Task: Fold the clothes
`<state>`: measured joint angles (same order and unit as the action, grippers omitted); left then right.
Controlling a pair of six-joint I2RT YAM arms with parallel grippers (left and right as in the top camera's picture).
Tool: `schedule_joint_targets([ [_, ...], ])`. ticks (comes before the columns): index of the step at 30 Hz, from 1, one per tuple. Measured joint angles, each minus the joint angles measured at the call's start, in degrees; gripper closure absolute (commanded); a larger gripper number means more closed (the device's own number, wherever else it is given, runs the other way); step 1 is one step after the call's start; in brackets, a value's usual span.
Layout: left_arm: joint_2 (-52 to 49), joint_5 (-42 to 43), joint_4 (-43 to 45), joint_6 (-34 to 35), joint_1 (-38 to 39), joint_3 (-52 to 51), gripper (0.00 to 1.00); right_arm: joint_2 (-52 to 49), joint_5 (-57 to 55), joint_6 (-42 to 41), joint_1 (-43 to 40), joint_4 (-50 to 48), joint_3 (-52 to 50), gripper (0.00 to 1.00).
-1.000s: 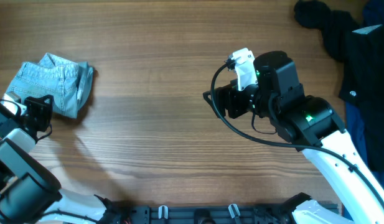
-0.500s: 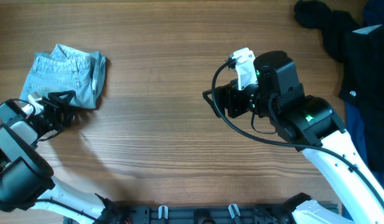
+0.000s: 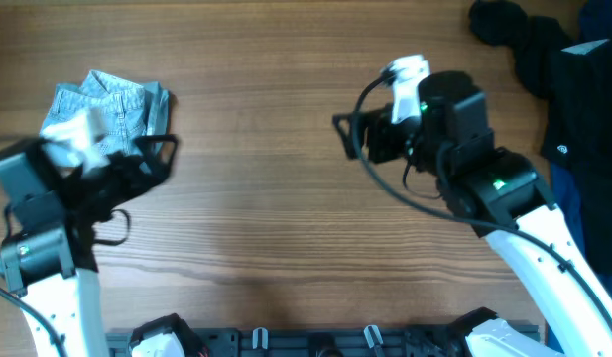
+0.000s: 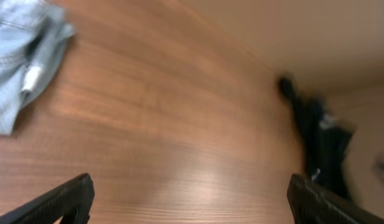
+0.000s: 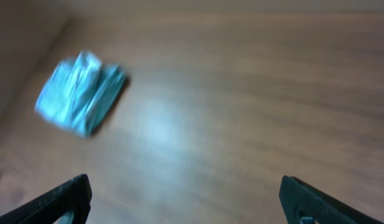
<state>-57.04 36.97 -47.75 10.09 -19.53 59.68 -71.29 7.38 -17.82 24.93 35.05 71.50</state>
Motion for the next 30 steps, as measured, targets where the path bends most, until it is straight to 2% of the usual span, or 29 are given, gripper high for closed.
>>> schedule_joint_targets([
  [3, -1.40, -17.57, -7.50, -3.61, 20.68, 13.07, 0.00, 0.02, -1.46, -1.68, -7.15, -2.97, -0.02, 0.00],
  [7, -6.29, -35.52, -9.33, -5.40, 35.98, 18.75, 0.00, 0.02, -1.88, -1.66, -10.51, -3.04, -0.02, 0.01],
  [11, -11.67, -41.79, -9.94, -5.99, 38.18, 18.75, 0.00, 0.00, -1.86, -1.66, -10.51, 1.11, -0.02, 0.00],
  [16, -15.74, -43.17, -9.97, -6.01, 38.18, 18.75, 0.00, 0.00, -1.79, -1.66, -10.51, 1.81, -0.02, 0.00],
  [23, -16.59, -43.17, -9.97, -6.01, 38.18, 18.75, 0.00, 0.00, 1.99, -1.64, -10.51, 2.80, -0.02, 0.00],
  [26, -16.59, -43.17, -9.97, -6.01, 38.18, 18.75, 0.00, 0.02, 1.31, 1.57, -10.51, 2.91, -0.02, 0.00],
  [30, -16.59, -43.17, -9.97, -5.99, 38.18, 18.75, 0.00, 4.28, 1.11, 12.17, -10.51, 0.70, -0.02, 0.00],
])
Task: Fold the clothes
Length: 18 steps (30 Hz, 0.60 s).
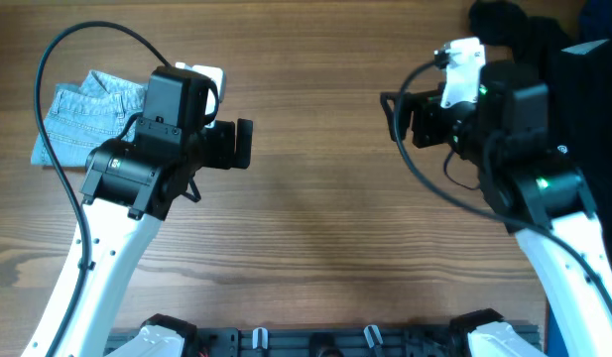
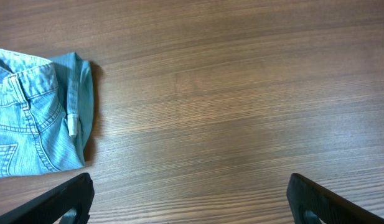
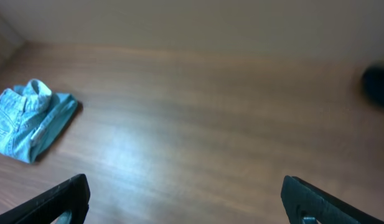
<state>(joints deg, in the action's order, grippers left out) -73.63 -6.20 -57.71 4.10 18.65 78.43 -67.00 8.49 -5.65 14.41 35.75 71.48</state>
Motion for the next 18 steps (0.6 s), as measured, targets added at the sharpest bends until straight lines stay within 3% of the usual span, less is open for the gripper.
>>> schedule_joint_targets([
  [3, -0.04, 0.00, -0.15, -0.02, 0.00, 0.00, 0.01, 10.60, -0.17, 8.46, 0.00, -0.66, -0.96, 0.00],
  [6, -0.07, -0.02, -0.07, -0.02, 0.00, 0.00, 0.00, 21.16, -0.68, 11.08, 0.00, -1.07, -6.58, 0.00],
  [8, -0.09, -0.02, -0.13, -0.02, 0.00, 0.00, 0.00, 29.88, -0.87, 11.93, 0.00, -1.92, -14.29, 0.00],
  [14, -0.13, -0.02, -0.15, -0.02, 0.00, 0.02, 0.00, 50.99, -1.07, 8.41, -1.57, -17.53, -44.17, 0.00],
  [18, -0.22, -0.02, -0.17, -0.02, 0.00, 0.02, 0.00, 59.65, -0.66, 6.78, -1.99, -18.71, -53.24, 0.00],
])
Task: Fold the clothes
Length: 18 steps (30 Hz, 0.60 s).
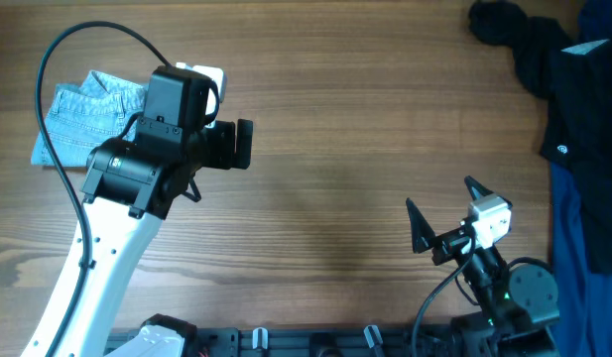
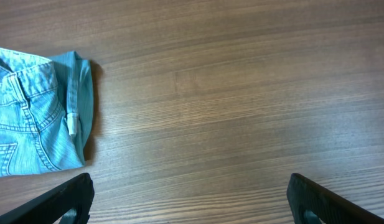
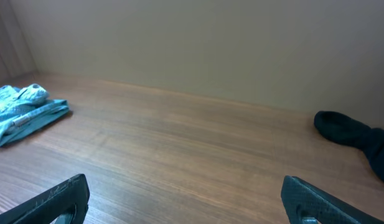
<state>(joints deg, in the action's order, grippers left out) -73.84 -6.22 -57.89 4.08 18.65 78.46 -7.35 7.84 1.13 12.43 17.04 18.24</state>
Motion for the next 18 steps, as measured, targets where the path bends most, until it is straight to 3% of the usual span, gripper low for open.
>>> schedule_joint_targets([
  [4, 0.00, 0.00, 0.02, 0.00, 0.00, 0.00, 0.00, 6.16, 0.09, -0.04, 0.00, -0.31, -4.42, 0.00],
  [10, 0.00, 0.00, 0.02, 0.00, 0.00, 0.00, 0.00, 6.40, 1.18, -1.07, 0.00, -2.64, -12.11, 0.00],
  [18, 0.00, 0.00, 0.02, 0.00, 0.00, 0.00, 0.00, 6.40, 2.23, -1.09, 0.00, -3.34, -12.85, 0.00],
])
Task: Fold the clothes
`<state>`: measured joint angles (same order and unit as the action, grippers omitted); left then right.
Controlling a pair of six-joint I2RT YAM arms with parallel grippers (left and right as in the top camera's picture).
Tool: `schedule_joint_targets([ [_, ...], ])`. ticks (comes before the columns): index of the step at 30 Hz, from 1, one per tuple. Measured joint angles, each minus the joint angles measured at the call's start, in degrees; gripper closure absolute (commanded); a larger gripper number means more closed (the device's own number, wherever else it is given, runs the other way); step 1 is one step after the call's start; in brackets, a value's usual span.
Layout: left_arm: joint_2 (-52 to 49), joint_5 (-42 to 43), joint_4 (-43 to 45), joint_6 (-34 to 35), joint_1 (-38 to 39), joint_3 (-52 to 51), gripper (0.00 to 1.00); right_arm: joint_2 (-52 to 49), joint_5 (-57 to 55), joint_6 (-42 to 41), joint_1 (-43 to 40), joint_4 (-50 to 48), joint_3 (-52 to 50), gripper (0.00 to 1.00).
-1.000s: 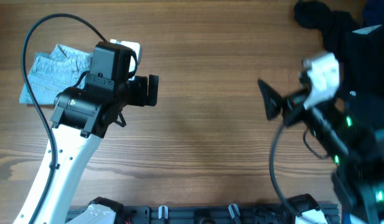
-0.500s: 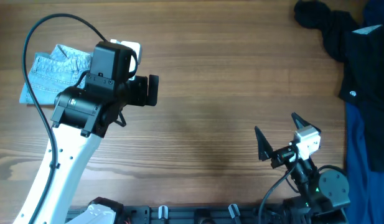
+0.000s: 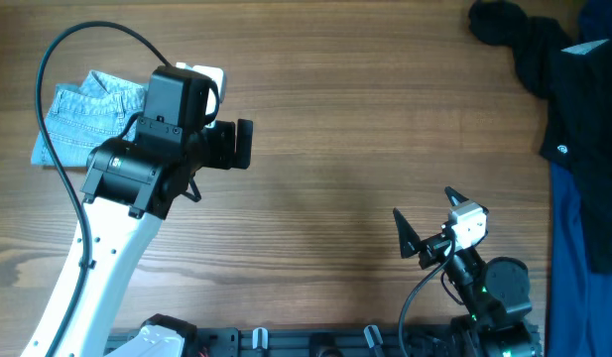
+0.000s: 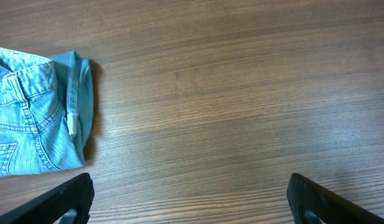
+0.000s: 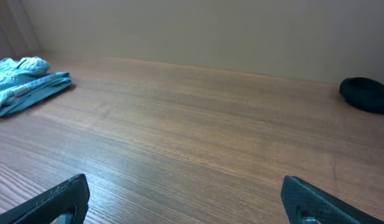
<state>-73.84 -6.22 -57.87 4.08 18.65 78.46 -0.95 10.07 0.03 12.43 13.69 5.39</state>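
Folded light-blue jeans (image 3: 82,114) lie at the table's left side; they show too in the left wrist view (image 4: 36,124) and far off in the right wrist view (image 5: 27,74). A heap of dark clothes (image 3: 558,69) sits at the back right. My left gripper (image 3: 241,144) hovers open just right of the jeans, holding nothing. My right gripper (image 3: 425,228) is open and empty, low near the front edge, right of centre.
A blue cloth (image 3: 588,233) hangs along the right edge below the dark heap. A dark bundle (image 5: 366,94) shows at the far right in the right wrist view. Bare wood (image 3: 335,119) lies between the two arms.
My right arm has drawn a little further back and left at the front edge, its camera now lower over the table. The left arm and the jeans have not moved.
My left gripper was low at the left by the jeans and my right gripper stood open mid-table. Then the left hovered right of the jeans and the right was near the dark heap. After that the right arm sat folded back at the front edge, where it stays.
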Motion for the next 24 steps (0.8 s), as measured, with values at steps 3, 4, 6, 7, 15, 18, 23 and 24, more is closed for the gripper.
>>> schedule_joint_targets([
  [3, 0.00, 0.00, 0.00, 0.00, 0.00, 0.00, 0.00, 0.00, 0.02, 0.00, 0.00, -0.02, 0.00, 0.00],
  [4, 0.00, 0.00, 0.00, 0.00, 0.00, 0.00, 0.00, 0.00, 0.02, 0.00, 0.00, -0.02, 0.00, 0.01],
  [6, 0.00, 0.00, 0.00, 0.00, 0.00, -0.02, 0.00, 0.02, 0.00, 0.00, 0.00, -0.02, 0.00, 0.00],
  [7, 0.00, 0.00, 0.00, 0.00, 0.00, 0.00, 0.00, 0.02, 0.00, 0.00, 0.00, -0.02, 0.00, 0.00],
  [15, 9.64, 1.90, -0.94, 0.00, -3.52, -0.11, 0.00, 0.04, 0.02, 0.00, 0.00, -0.04, 0.00, 0.00],
  [18, 17.86, 6.49, 0.76, 0.00, -11.61, -0.87, 0.00, 0.07, 0.02, 0.00, 0.00, -0.07, -0.02, 0.00],
  [23, 32.63, 10.38, 15.28, 0.00, -17.59, -19.63, 0.00, 0.17, 0.20, 0.00, 0.00, -0.07, -0.02, 0.00],
  [24, 34.67, 10.93, 18.47, -0.02, -17.77, -23.08, 0.00, 0.17, 0.20, 0.00, 0.00, -0.07, -0.02, 0.00],
])
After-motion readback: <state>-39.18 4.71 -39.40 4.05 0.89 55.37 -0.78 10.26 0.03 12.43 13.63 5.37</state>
